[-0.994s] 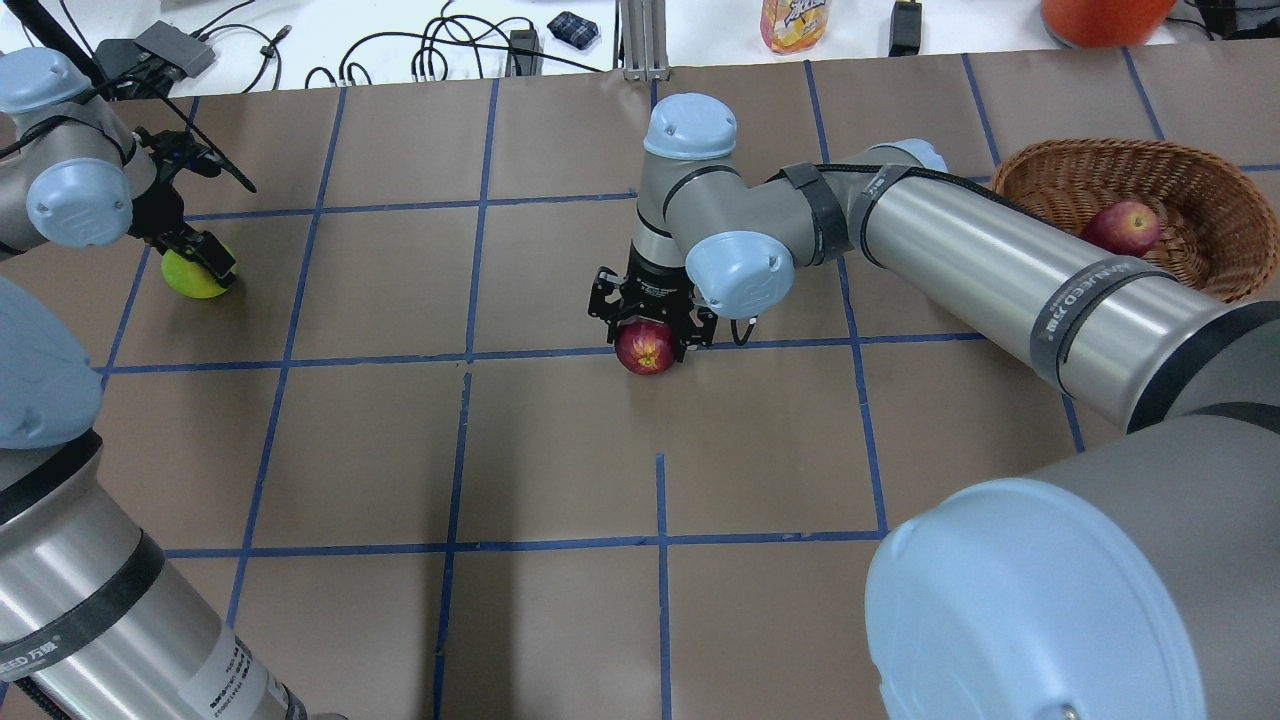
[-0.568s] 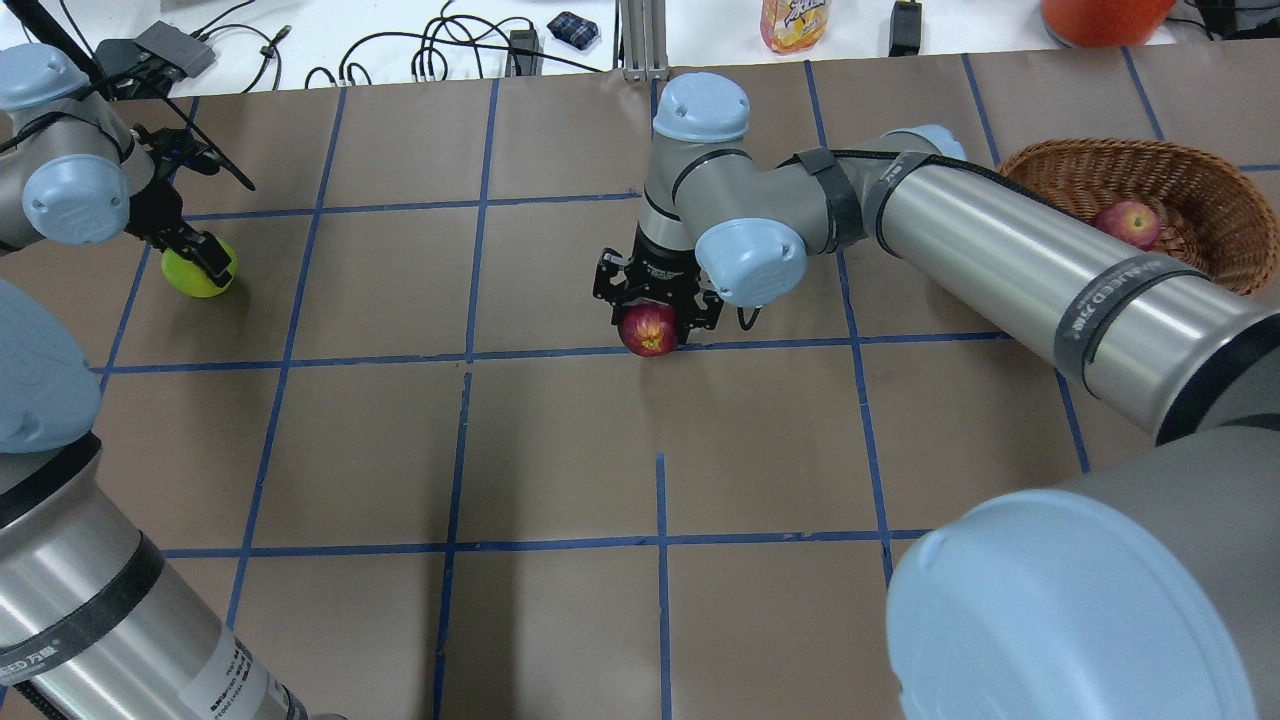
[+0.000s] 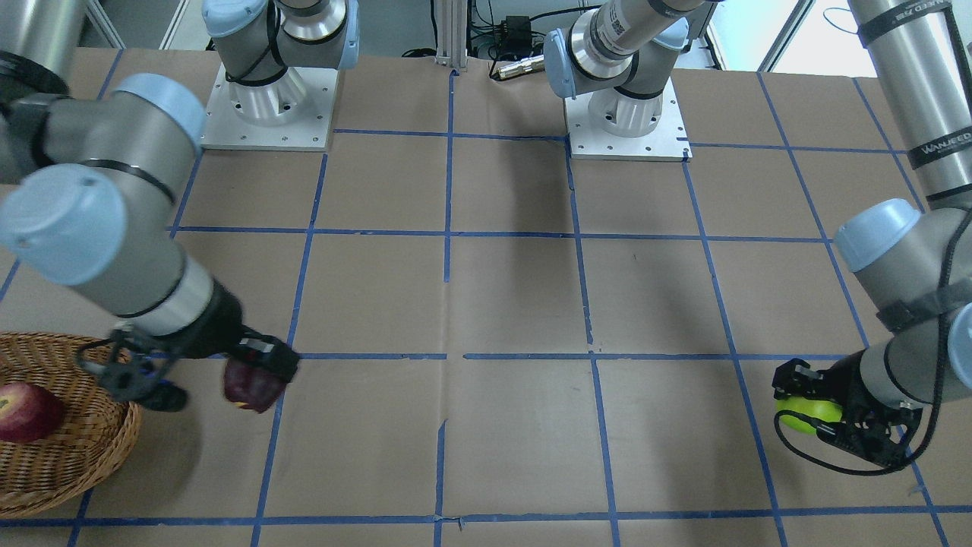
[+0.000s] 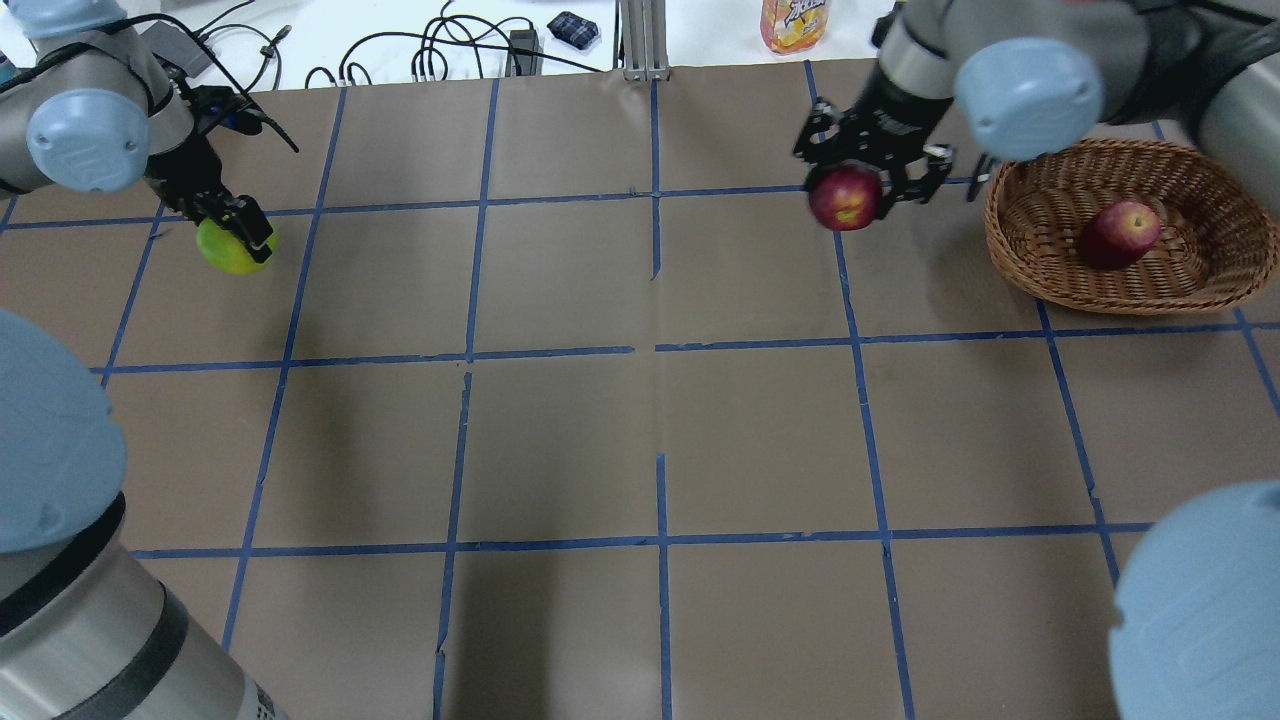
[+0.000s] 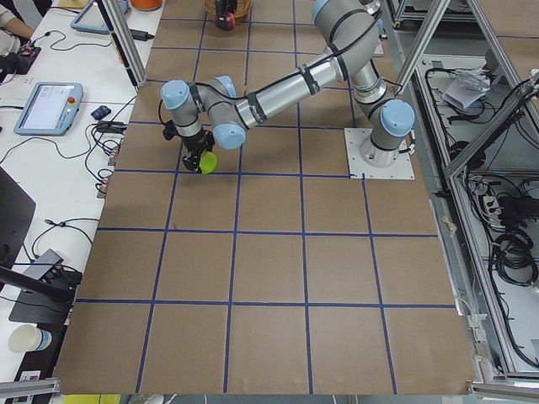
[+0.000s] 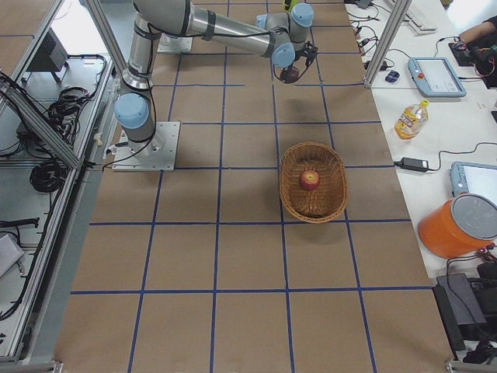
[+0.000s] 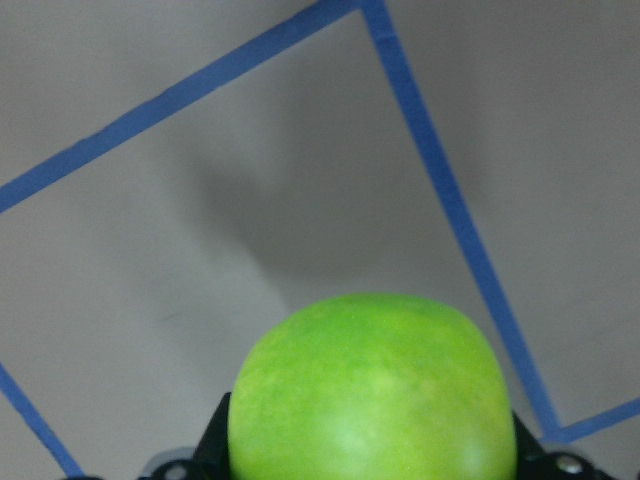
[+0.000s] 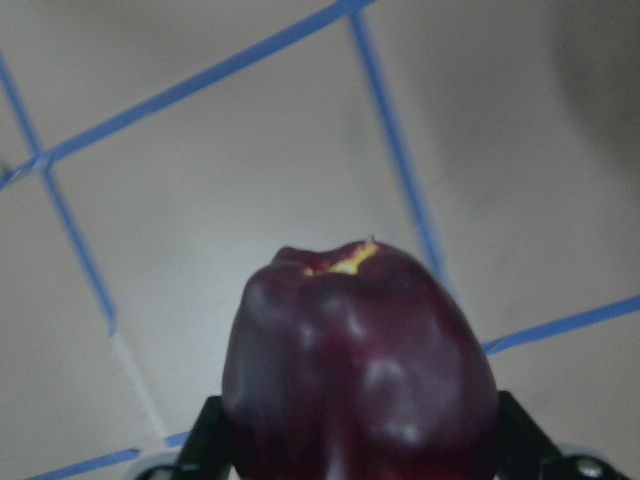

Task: Put all apples into basket
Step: 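Drop dark red apple into basket with right while left carries green apple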

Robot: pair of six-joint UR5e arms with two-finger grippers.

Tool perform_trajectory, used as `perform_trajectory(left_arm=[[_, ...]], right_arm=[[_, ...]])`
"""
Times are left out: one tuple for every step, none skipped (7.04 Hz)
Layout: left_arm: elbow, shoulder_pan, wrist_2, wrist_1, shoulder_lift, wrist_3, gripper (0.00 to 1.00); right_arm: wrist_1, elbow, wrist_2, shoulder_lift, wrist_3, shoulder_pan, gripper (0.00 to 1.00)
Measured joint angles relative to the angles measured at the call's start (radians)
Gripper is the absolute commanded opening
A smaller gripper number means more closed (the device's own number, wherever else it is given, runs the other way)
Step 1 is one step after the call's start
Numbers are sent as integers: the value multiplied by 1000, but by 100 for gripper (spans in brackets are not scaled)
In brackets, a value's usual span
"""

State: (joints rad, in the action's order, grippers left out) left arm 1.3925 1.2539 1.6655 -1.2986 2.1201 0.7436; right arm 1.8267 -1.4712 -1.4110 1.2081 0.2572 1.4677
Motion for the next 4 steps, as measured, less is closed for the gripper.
perform_trajectory(left_arm=[[14,60,-39,-42,-36,-107,4],[36,132,-109,-62,-68,-243,4],[58,215,-182,-65,-94,-402,4],[72,309,-229,-42,-108,-579,4]], right_arm=[[-47,38,-60,8,-184,-126,0],[-67,70,-118,6,-357,-229,0],[-70,89,-164,-5,-497,-305,0],[-48,98,-185,-38,-598,-359,0]])
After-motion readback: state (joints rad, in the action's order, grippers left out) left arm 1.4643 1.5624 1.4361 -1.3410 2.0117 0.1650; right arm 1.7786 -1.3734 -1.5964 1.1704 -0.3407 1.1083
